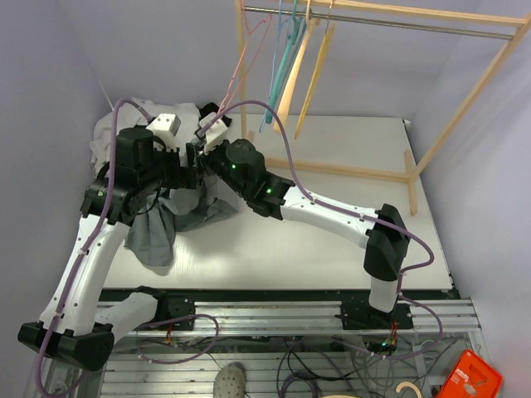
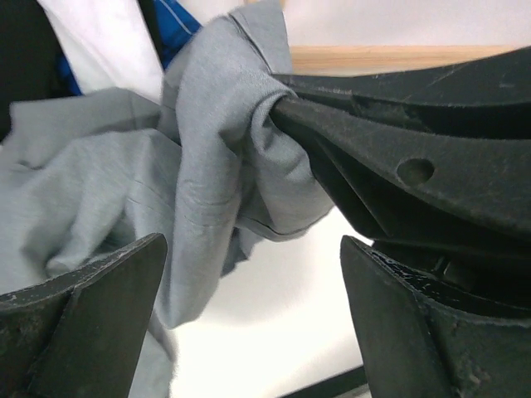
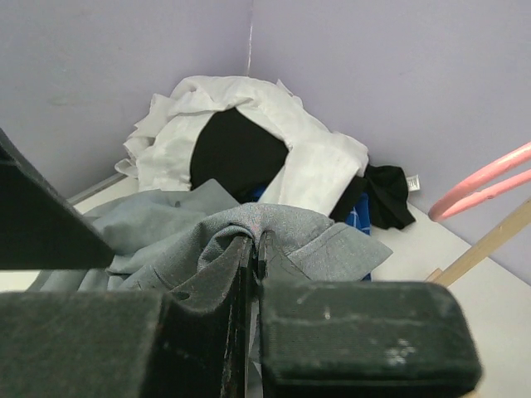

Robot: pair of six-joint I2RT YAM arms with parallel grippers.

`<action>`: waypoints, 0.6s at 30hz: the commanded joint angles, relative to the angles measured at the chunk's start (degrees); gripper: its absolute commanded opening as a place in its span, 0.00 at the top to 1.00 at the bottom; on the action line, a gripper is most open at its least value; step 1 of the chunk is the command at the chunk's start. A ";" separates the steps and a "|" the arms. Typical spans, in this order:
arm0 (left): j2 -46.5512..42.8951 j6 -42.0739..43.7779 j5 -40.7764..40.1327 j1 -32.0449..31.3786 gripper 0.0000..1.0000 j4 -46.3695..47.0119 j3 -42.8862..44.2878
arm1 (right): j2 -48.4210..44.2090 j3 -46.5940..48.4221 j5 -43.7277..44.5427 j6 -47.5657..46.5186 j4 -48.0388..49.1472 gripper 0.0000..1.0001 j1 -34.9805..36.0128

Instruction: Place the shirt on the hanger

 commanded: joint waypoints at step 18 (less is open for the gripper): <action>11.23 30.10 -34.91 -2.07 0.04 3.83 33.89 | -9.44 14.59 2.89 -10.37 -17.48 1.00 0.73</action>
